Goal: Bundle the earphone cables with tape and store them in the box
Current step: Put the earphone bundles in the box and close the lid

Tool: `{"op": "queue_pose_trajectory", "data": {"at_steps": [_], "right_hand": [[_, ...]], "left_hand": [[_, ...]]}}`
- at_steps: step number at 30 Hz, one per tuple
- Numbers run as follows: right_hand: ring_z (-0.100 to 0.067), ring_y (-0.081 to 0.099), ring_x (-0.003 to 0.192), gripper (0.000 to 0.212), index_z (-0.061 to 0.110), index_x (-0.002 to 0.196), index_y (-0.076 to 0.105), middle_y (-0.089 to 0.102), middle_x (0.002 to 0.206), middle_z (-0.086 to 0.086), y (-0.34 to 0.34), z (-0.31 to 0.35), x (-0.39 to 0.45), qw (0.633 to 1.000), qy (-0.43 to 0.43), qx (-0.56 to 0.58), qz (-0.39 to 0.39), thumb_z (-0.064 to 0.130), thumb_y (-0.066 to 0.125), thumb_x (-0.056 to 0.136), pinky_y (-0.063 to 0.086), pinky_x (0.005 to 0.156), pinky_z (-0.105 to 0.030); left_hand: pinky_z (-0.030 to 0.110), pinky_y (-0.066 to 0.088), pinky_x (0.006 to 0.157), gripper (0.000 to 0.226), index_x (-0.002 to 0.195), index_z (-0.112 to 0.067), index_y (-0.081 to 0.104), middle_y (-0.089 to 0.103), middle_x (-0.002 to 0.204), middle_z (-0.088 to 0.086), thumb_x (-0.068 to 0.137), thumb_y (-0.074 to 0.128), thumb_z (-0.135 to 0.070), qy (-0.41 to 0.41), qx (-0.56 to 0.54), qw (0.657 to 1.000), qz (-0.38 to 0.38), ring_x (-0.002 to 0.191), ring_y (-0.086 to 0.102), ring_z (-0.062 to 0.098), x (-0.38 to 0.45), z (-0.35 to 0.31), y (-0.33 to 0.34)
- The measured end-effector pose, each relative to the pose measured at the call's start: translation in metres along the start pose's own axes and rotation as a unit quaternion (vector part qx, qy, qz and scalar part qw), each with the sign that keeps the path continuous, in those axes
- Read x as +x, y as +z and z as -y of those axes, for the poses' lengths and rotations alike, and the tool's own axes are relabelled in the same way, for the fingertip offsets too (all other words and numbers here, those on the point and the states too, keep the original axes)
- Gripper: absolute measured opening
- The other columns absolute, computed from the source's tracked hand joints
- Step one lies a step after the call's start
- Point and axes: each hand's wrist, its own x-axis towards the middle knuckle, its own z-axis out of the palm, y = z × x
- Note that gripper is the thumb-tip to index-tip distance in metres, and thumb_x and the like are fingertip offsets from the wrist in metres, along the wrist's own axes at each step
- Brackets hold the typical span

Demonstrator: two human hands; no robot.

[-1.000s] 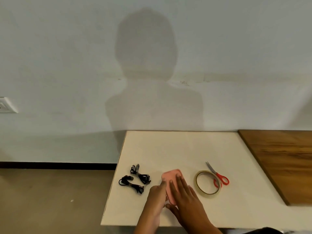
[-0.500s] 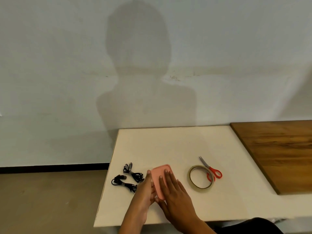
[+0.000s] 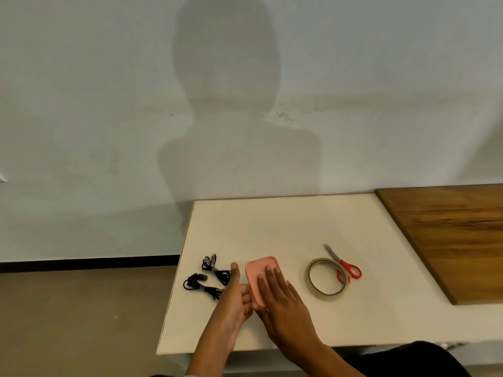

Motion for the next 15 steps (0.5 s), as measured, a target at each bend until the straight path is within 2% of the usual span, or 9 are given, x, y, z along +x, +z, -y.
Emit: {"op": "queue_pose_trajectory", "data": {"at_steps": [2, 4, 5, 6, 7, 8, 10, 12, 15], "right_hand": [[-0.021, 0.053, 0.123, 0.059, 0.016, 0.143, 0.029, 0.051, 0.138, -0.005, -0.004, 0.0, 0.001, 1.0, 0.013, 0.021, 0.008, 0.05, 0.009, 0.1, 0.052, 0.087, -0.027], [-0.017, 0.034, 0.136, 0.067, 0.021, 0.146, 0.024, 0.029, 0.15, 0.0, -0.014, 0.001, 0.003, 0.999, -0.003, 0.048, -0.02, 0.059, 0.002, 0.095, 0.047, 0.098, -0.026], [-0.011, 0.022, 0.141, 0.072, 0.028, 0.147, 0.014, 0.015, 0.153, 0.007, -0.019, 0.003, 0.004, 0.995, 0.001, 0.093, -0.037, 0.066, -0.003, 0.088, 0.04, 0.104, -0.025], [-0.007, 0.022, 0.141, 0.073, 0.035, 0.145, 0.009, 0.014, 0.153, 0.012, -0.025, 0.005, 0.004, 0.986, 0.031, 0.159, -0.028, 0.071, -0.006, 0.083, 0.038, 0.104, -0.022], [-0.006, 0.035, 0.135, 0.071, 0.038, 0.145, 0.013, 0.028, 0.151, 0.011, -0.031, 0.007, 0.005, 0.972, 0.064, 0.221, -0.047, 0.071, -0.001, 0.084, 0.04, 0.098, -0.018], [-0.005, 0.052, 0.121, 0.065, 0.037, 0.145, 0.024, 0.049, 0.14, 0.008, -0.035, 0.007, 0.007, 0.952, 0.096, 0.277, -0.083, 0.066, 0.008, 0.089, 0.044, 0.09, -0.014], [-0.003, 0.062, 0.098, 0.047, 0.031, 0.134, 0.046, 0.064, 0.116, 0.007, -0.043, 0.004, 0.013, 0.893, 0.177, 0.392, -0.136, 0.048, 0.025, 0.096, 0.048, 0.081, -0.013], [-0.014, 0.062, 0.096, 0.037, 0.02, 0.118, 0.054, 0.065, 0.112, -0.002, -0.043, -0.008, 0.021, 0.828, 0.269, 0.466, -0.158, 0.04, 0.031, 0.097, 0.052, 0.084, -0.027], [-0.024, 0.054, 0.105, 0.023, 0.02, 0.108, 0.051, 0.056, 0.111, -0.003, -0.043, -0.024, 0.034, 0.718, 0.393, 0.555, -0.15, 0.034, 0.034, 0.101, 0.047, 0.097, -0.046]], "left_hand": [[0.037, 0.042, 0.1, 0.083, 0.125, -0.001, 0.054, 0.068, 0.106, 0.012, 0.09, 0.016, -0.066, 0.003, -0.006, 1.0, -0.007, 0.098, 0.062, 0.021, -0.001, 0.001, 0.0], [0.032, 0.045, 0.086, 0.086, 0.112, -0.006, 0.061, 0.067, 0.097, 0.012, 0.082, 0.017, -0.074, -0.003, 0.003, 1.0, -0.02, 0.088, 0.061, 0.021, 0.0, 0.002, 0.002], [0.033, 0.046, 0.088, 0.088, 0.112, -0.006, 0.062, 0.066, 0.108, 0.016, 0.08, 0.018, -0.076, -0.006, 0.005, 1.0, -0.029, 0.097, 0.062, 0.027, 0.0, 0.001, 0.002], [0.035, 0.044, 0.096, 0.089, 0.122, -0.003, 0.057, 0.06, 0.123, 0.022, 0.083, 0.02, -0.074, -0.014, 0.004, 0.999, -0.031, 0.112, 0.058, 0.034, -0.002, 0.0, 0.004], [0.037, 0.043, 0.098, 0.086, 0.124, -0.003, 0.055, 0.056, 0.127, 0.025, 0.085, 0.021, -0.072, -0.017, 0.003, 0.999, -0.033, 0.117, 0.055, 0.035, -0.004, -0.002, 0.004], [0.034, 0.045, 0.092, 0.081, 0.117, -0.006, 0.059, 0.061, 0.117, 0.021, 0.084, 0.023, -0.071, -0.01, 0.001, 0.999, -0.034, 0.108, 0.059, 0.03, -0.004, -0.002, 0.005], [0.029, 0.045, 0.077, 0.068, 0.104, -0.013, 0.059, 0.062, 0.098, 0.011, 0.085, 0.026, -0.069, -0.005, -0.012, 0.999, -0.043, 0.088, 0.057, 0.018, -0.005, -0.002, 0.007], [0.028, 0.043, 0.072, 0.063, 0.103, -0.015, 0.057, 0.06, 0.098, 0.01, 0.085, 0.029, -0.068, -0.004, -0.02, 0.998, -0.057, 0.084, 0.055, 0.015, -0.004, -0.003, 0.005], [0.025, 0.036, 0.064, 0.05, 0.084, -0.02, 0.051, 0.05, 0.089, 0.006, 0.086, 0.033, -0.066, 0.003, -0.014, 0.996, -0.085, 0.08, 0.05, 0.013, 0.001, -0.002, 0.0]]}}
